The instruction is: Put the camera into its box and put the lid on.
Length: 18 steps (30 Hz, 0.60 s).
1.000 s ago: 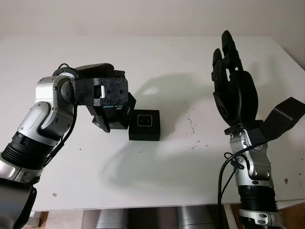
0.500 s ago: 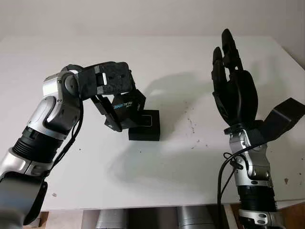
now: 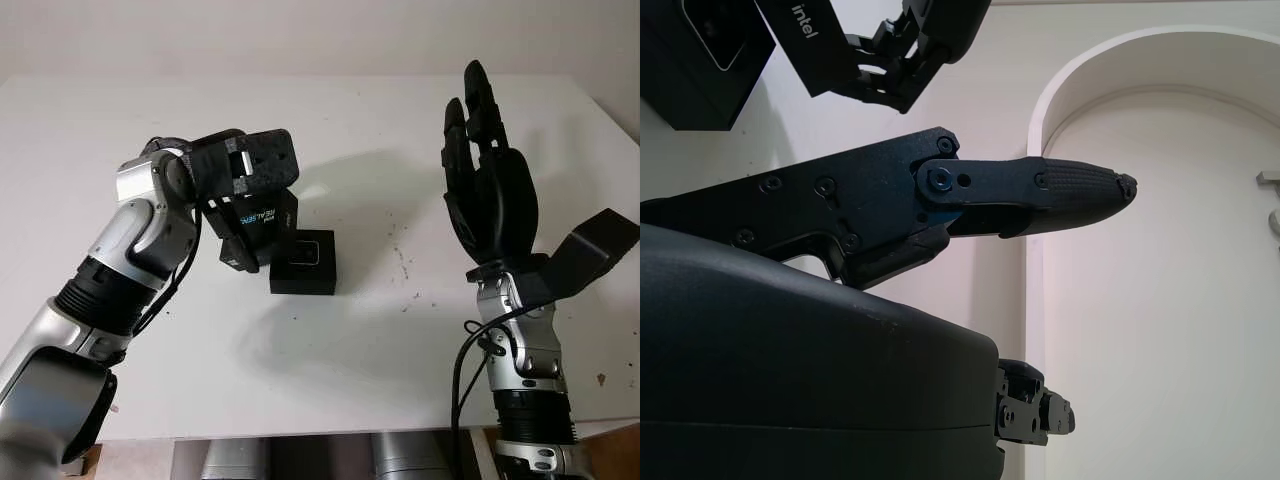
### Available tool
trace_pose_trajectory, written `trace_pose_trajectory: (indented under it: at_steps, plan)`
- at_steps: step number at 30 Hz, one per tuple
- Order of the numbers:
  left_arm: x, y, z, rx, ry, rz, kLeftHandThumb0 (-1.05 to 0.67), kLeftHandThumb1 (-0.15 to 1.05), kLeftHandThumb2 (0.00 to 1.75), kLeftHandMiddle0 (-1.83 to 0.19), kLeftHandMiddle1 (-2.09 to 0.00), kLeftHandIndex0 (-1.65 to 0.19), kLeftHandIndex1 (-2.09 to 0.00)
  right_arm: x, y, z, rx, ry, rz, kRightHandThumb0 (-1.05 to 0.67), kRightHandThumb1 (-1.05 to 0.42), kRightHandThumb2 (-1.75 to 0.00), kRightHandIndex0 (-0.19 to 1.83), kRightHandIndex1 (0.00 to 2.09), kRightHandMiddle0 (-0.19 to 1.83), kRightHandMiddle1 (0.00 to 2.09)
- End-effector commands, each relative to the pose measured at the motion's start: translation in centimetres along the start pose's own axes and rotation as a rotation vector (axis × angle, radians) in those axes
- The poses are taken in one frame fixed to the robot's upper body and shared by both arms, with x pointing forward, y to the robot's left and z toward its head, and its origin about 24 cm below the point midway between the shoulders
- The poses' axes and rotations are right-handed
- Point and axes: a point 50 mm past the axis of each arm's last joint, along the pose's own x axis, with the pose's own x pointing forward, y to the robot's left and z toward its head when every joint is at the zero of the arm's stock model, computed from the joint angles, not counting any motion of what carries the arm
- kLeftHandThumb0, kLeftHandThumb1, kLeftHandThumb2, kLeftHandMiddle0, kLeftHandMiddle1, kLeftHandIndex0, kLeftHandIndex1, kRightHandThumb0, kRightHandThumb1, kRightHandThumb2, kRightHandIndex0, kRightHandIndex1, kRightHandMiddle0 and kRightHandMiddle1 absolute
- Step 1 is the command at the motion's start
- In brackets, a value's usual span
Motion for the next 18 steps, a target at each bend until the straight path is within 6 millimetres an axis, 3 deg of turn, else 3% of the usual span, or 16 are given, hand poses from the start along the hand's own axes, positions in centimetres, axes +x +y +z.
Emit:
trace_pose_trajectory:
  at_steps: [1,6,11,18]
  plan:
    - [0.03,0.17,0.55,-0.025,-0.014,0.003,-0.19,0.99,0.05,-0.64,-1.7,-0.33,-1.37,-0.12,0.05,-0.07,0.009,-0.012,-0.002,-0.76,-1.05,-0.36,-0.18,0.05,-0.11,0.05]
    - [0.24,0.0,0.54,-0.043,0.017,-0.025,-0.18,0.99,0.05,-0.59,-1.72,-0.35,-1.42,-0.19,0.13,-0.22,0.011,-0.012,-0.009,-0.77,-1.05,-0.35,-0.18,0.05,-0.11,0.05]
    - [0.34,0.02,0.62,-0.112,0.058,-0.078,-0.17,1.0,0.06,-0.51,-1.75,-0.25,-1.42,-0.19,0.21,-0.26,0.01,-0.013,-0.011,-0.76,-1.05,-0.35,-0.18,0.05,-0.12,0.05]
    - [0.39,0.42,0.73,-0.16,0.065,-0.117,-0.19,1.0,0.05,-0.52,-1.72,-0.27,-1.43,-0.22,0.27,-0.43,0.017,-0.01,-0.022,-0.77,-1.05,-0.35,-0.18,0.06,-0.12,0.05]
